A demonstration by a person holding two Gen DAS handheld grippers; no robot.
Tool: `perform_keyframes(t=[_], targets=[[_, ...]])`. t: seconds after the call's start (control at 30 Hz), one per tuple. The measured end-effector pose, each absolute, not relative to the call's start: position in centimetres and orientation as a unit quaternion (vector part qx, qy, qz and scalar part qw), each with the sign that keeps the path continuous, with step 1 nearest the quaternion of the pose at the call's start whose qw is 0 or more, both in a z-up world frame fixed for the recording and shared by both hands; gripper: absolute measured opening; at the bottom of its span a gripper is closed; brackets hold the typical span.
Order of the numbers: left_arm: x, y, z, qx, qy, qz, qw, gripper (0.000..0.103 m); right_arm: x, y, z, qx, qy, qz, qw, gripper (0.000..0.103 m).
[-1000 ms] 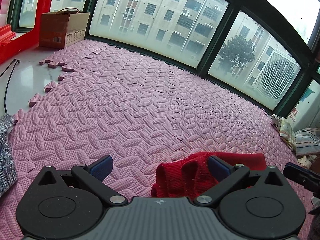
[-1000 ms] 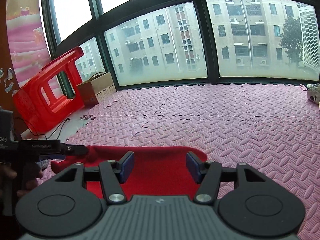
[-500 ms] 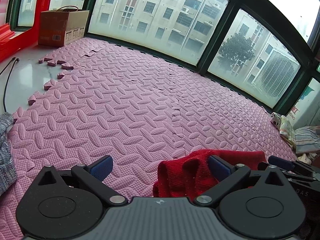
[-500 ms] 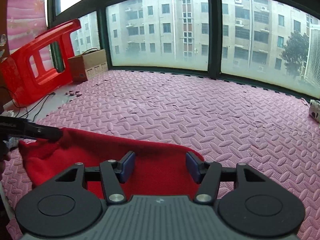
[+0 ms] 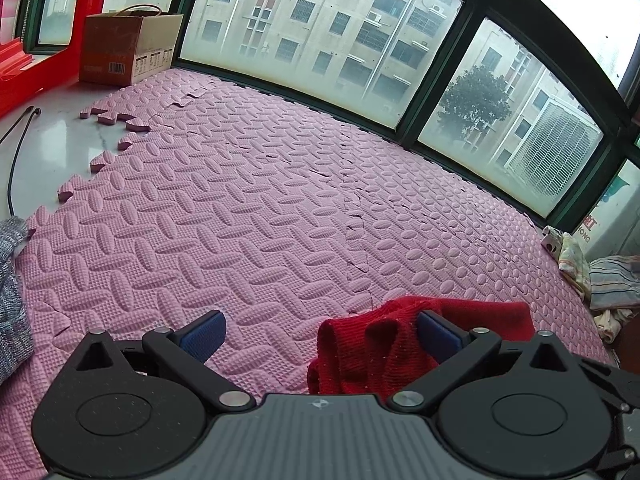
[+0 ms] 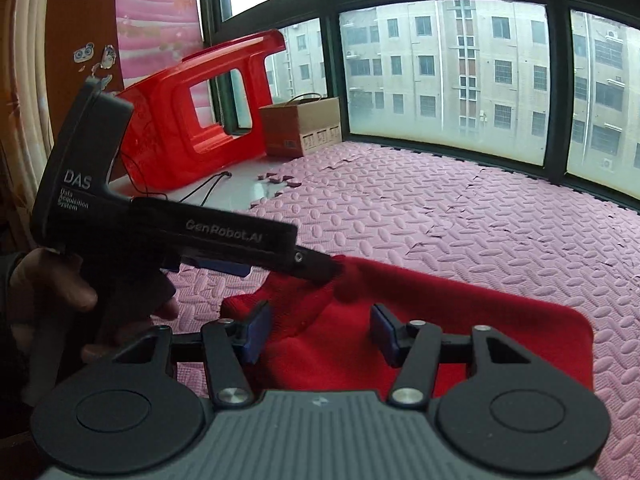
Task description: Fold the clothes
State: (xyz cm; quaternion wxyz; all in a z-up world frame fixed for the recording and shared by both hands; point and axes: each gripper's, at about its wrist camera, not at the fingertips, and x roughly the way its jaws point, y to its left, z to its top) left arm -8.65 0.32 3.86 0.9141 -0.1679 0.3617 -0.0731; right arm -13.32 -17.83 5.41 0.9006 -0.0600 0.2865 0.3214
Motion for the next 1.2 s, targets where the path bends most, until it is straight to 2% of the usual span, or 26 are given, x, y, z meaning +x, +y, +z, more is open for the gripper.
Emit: perform_keyframes(t=[0.2, 0.6, 1.2], targets=[[-8.7, 0.7, 3.5, -0.183, 0.369, -0.075, 0.908, 0.103, -14.1, -16.9, 4.9, -0.085, 0.281, 0.315, 0.902, 0.056], [-10.4, 0.1, 3.9, -0.217, 0.369, -0.09, 0.899, 0.103, -15.8, -20.7, 7.6, -0.068, 0.26, 0.314, 0.911, 0.058], [-10.5, -1.1, 2.4, -0.236, 0.401, -0.093, 0.88, 0.103, -16.0, -28.1, 6.1, -0.01, 0.277, 0.215, 0.936, 0.059]])
